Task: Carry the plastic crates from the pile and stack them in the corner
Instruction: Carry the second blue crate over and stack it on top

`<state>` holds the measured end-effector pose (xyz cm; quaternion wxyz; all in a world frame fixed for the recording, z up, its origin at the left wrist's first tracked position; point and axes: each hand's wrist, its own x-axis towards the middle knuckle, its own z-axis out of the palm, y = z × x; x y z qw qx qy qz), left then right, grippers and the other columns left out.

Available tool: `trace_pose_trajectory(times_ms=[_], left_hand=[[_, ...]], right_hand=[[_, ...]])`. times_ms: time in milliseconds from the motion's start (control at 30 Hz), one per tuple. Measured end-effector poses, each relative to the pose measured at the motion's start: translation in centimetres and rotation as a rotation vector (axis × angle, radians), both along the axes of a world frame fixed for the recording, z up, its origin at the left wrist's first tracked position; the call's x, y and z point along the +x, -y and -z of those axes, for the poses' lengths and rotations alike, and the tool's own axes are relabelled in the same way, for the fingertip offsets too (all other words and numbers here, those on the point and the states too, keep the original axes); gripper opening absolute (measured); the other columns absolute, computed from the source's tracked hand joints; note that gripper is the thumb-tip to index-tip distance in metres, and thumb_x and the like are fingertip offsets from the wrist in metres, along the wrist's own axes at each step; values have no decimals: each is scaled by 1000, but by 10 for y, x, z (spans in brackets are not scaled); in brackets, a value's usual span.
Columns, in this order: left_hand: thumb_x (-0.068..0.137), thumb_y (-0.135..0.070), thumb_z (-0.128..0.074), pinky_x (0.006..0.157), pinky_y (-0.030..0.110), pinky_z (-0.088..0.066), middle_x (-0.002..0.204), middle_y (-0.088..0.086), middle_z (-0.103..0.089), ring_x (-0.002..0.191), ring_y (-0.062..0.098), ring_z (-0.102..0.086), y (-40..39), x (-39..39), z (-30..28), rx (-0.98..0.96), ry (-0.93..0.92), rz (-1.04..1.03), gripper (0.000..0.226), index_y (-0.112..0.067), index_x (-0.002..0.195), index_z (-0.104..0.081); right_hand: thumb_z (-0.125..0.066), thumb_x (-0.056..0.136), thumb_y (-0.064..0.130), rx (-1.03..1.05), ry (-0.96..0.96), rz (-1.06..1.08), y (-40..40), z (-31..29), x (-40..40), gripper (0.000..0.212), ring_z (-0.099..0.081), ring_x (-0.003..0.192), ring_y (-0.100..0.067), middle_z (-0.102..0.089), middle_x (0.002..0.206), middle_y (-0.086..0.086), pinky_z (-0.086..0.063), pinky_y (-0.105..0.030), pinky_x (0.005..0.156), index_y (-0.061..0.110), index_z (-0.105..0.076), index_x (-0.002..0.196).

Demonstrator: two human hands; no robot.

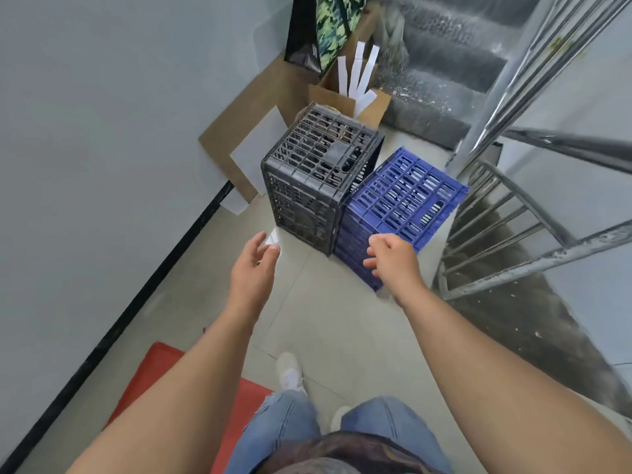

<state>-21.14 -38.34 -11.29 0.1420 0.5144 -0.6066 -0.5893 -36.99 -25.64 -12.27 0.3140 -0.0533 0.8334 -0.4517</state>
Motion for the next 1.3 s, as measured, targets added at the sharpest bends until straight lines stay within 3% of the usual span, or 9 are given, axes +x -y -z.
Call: trace_pose_trajectory(times_ms=[200,400,533,600,667,800,1000,1133,1300], left_hand=[[94,-32,-48,102,45,-43,131,6,-55,119,24,-53,-3,-65,17,19,53,111,46,-27,139,-40],[93,-34,-49,101,41,-43,121,1,-58,115,20,-55,-31,-143,33,7,74,93,47,-27,139,-41],[91,-36,-50,101,43,-43,127,2,-56,114,20,-54,-54,-190,53,20,96,46,47,-30,138,-42],[90,-38,-52,102,44,-43,133,4,-54,116,21,-54,-63,-208,66,33,112,22,47,-30,136,-44],[90,-38,-52,102,43,-43,134,1,-54,116,18,-53,-69,-223,80,34,133,17,45,-29,134,-47],[91,-36,-52,103,41,-42,132,-2,-55,116,16,-52,-79,-244,106,37,149,8,41,-28,131,-51],[91,-38,-51,105,44,-40,135,1,-53,121,18,-51,-87,-255,149,82,131,-6,41,-28,131,-51],[92,-36,-50,105,43,-40,133,1,-55,121,19,-52,-86,-251,175,111,114,-81,40,-25,130,-52],[94,-34,-48,103,39,-42,130,-1,-55,116,18,-55,-90,-242,198,148,103,-145,41,-22,133,-50]], right_hand=[[-44,93,24,10,13,50,-7,15,-62,17,-61,65,-10,-58,78,7,-48,-38,72,25,-56,81],[-41,95,24,64,0,-38,-34,43,-144,17,-61,66,-7,-57,82,6,-52,-42,81,17,-57,97],[-39,95,25,126,-24,-102,-55,61,-198,26,-65,74,-22,-60,78,1,-51,-45,82,10,-60,96],[-37,95,21,183,-64,-152,-67,72,-222,29,-65,93,-32,-67,96,-8,-50,-44,87,10,-62,104],[-35,96,16,239,-93,-201,-77,83,-243,35,-62,106,-29,-64,121,-8,-48,-36,91,14,-58,122],[-35,97,7,359,-211,-347,-82,105,-276,42,-55,117,-26,-54,138,-7,-42,-32,90,15,-49,136],[-38,94,2,513,-330,-591,-72,140,-298,53,-49,119,-28,-45,139,-9,-44,-35,88,23,-41,142],[-38,90,-3,666,-411,-878,-62,165,-306,63,-34,128,-28,-39,141,-7,-36,-38,100,29,-36,144],[-42,88,-1,800,-566,-1140,-53,200,-311,61,-28,133,-31,-32,149,-9,-28,-40,108,29,-40,141]])
